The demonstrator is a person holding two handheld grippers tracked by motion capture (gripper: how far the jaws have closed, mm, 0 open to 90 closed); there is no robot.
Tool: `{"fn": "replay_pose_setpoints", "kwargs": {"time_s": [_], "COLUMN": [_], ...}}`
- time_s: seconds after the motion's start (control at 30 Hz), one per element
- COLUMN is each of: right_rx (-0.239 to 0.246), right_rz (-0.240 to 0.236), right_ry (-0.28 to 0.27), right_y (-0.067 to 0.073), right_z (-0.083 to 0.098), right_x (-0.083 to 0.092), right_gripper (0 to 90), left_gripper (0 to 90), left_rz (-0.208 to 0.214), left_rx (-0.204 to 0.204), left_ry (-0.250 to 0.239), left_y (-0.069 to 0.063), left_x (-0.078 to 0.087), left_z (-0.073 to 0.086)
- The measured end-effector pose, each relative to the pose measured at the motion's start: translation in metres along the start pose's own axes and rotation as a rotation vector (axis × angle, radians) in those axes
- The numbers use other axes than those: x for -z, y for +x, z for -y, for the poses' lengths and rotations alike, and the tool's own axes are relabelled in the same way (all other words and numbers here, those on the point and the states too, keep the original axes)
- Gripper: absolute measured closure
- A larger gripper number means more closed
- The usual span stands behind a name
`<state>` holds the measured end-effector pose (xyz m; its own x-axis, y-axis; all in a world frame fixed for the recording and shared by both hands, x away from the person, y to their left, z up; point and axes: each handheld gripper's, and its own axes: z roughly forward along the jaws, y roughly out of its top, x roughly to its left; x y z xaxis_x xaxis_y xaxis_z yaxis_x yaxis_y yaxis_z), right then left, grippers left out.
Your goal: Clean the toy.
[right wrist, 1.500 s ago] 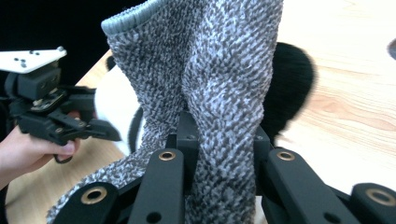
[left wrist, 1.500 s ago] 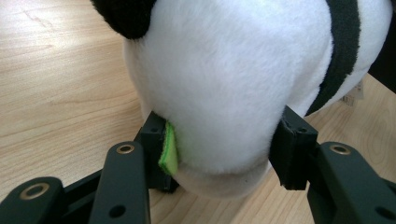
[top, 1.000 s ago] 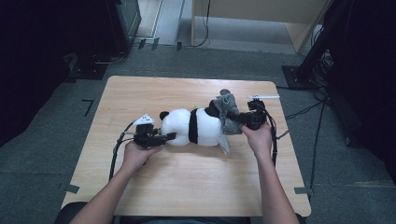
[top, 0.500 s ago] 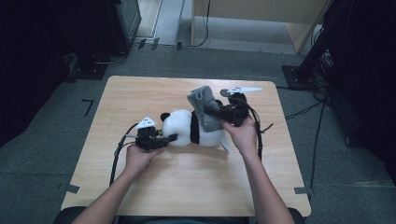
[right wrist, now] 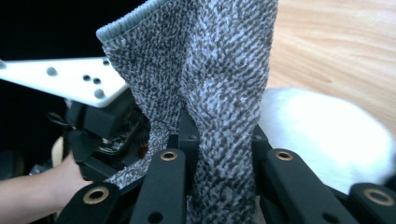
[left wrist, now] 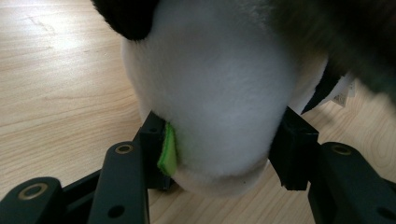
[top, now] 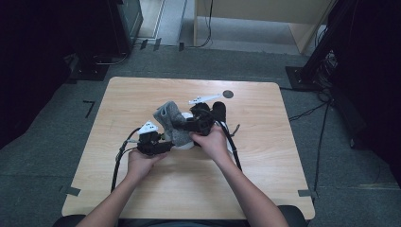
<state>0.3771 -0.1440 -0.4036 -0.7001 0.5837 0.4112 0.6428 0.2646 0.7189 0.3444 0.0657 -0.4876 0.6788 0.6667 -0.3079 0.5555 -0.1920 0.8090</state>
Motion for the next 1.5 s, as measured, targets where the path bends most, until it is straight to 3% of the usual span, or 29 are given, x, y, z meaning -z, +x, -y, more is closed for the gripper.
{"fn": "replay_pose_setpoints", "kwargs": {"time_s": [0.2, 0.4, 0.5, 0.6, 0.67, 0.77, 0.87, 1.17, 1.5], "right_rx": [0.050, 0.057, 0.028, 0.013, -0.027, -0.039, -0.055, -0.159, -0.207], "right_rz": [0.050, 0.072, 0.083, 0.143, 0.131, 0.122, 0.147, 0.173, 0.223], "right_ry": [0.003, 0.004, -0.002, -0.005, -0.018, -0.033, -0.052, -0.138, -0.162], "right_y": [-0.004, -0.011, -0.020, -0.031, -0.040, -0.046, -0.049, -0.078, -0.098], "right_z": [0.003, 0.004, 0.005, 0.006, 0.009, 0.013, 0.014, 0.027, 0.041], "right_x": [-0.002, 0.005, 0.014, 0.028, 0.036, 0.046, 0.059, 0.097, 0.112], "right_gripper": [76.9, 76.7, 76.4, 76.8, 77.5, 77.9, 77.9, 77.7, 77.7], "left_gripper": [48.5, 49.0, 49.2, 49.3, 49.3, 49.4, 49.4, 49.4, 49.4], "left_rz": [0.002, 0.013, 0.031, 0.046, 0.047, 0.055, 0.065, 0.072, 0.079], "left_rx": [0.007, 0.016, 0.035, 0.048, 0.032, 0.026, 0.038, 0.041, 0.039], "left_ry": [0.000, 0.033, 0.043, 0.046, 0.049, 0.056, 0.061, 0.070, 0.073], "left_y": [0.001, 0.005, 0.011, 0.015, 0.015, 0.016, 0.019, 0.024, 0.026], "left_x": [-0.001, -0.001, -0.001, -0.001, -0.002, -0.001, -0.002, -0.004, -0.005], "left_z": [0.000, -0.005, -0.006, -0.007, -0.009, -0.009, -0.011, -0.014, -0.015]}}
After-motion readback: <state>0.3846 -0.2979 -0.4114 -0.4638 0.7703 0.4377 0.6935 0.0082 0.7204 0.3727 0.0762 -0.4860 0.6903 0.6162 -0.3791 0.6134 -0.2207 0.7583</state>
